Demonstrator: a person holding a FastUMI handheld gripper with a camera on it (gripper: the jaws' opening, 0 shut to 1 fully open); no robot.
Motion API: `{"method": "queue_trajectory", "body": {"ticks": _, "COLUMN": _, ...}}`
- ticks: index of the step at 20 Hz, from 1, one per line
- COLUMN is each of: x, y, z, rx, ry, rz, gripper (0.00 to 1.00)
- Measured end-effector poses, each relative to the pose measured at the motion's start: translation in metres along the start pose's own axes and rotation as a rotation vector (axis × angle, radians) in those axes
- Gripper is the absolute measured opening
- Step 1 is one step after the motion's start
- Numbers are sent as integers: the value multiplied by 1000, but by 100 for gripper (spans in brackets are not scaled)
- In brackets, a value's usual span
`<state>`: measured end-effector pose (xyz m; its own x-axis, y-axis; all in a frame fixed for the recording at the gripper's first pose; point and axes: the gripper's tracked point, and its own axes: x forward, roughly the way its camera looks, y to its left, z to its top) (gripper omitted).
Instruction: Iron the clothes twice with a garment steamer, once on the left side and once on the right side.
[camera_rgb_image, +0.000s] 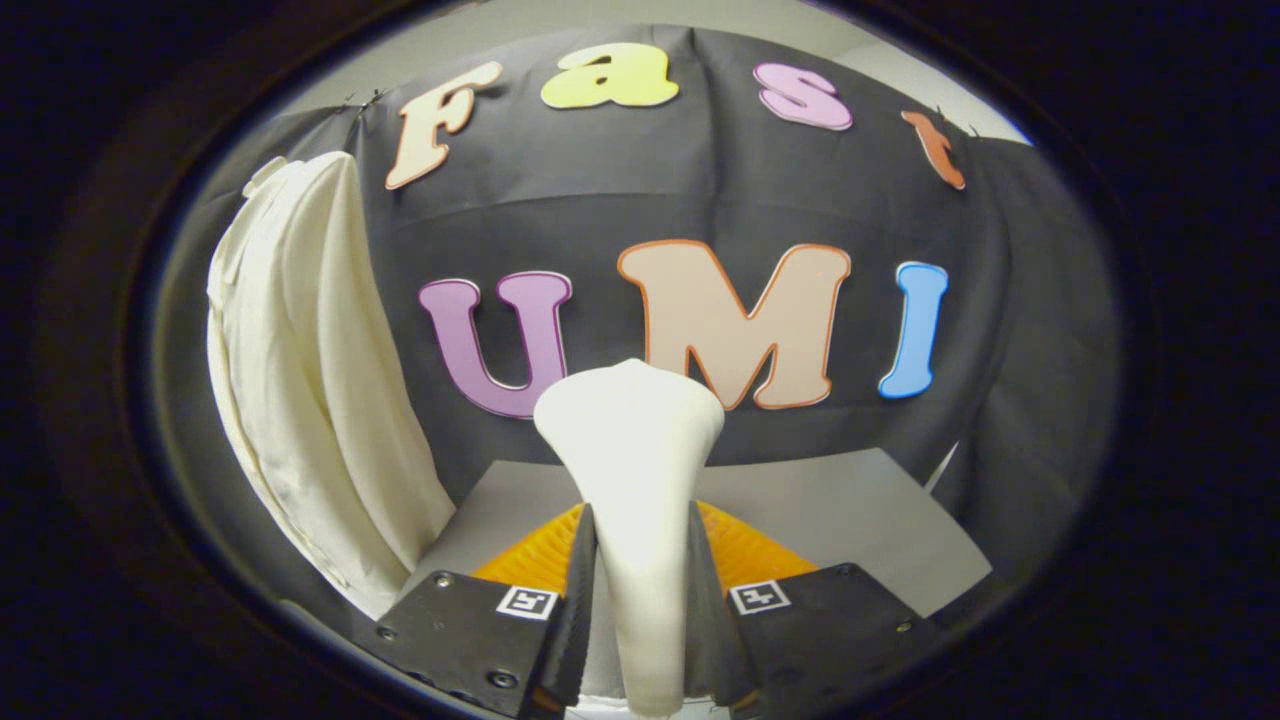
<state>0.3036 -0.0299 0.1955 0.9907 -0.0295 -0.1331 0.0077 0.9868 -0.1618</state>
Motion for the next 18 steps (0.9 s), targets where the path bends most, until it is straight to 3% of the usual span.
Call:
{"method": "queue_trajectory", "body": {"ticks": 4, "x": -48, "y": 6, "z": -3, "rx": 3, "ry": -42, "rz": -67, "gripper": 48}}
{"method": "queue_trajectory", "body": {"ticks": 7, "x": -77, "y": 27, "z": -21, "rx": 81, "ry": -32, "rz": -47, "gripper": 47}}
{"method": "queue_trajectory", "body": {"ticks": 12, "x": -118, "y": 64, "z": -35, "rx": 93, "ry": -89, "rz": -66, "gripper": 46}}
{"method": "queue_trajectory", "body": {"ticks": 18, "x": -163, "y": 142, "z": -18, "rx": 138, "ry": -178, "rz": -14, "gripper": 44}}
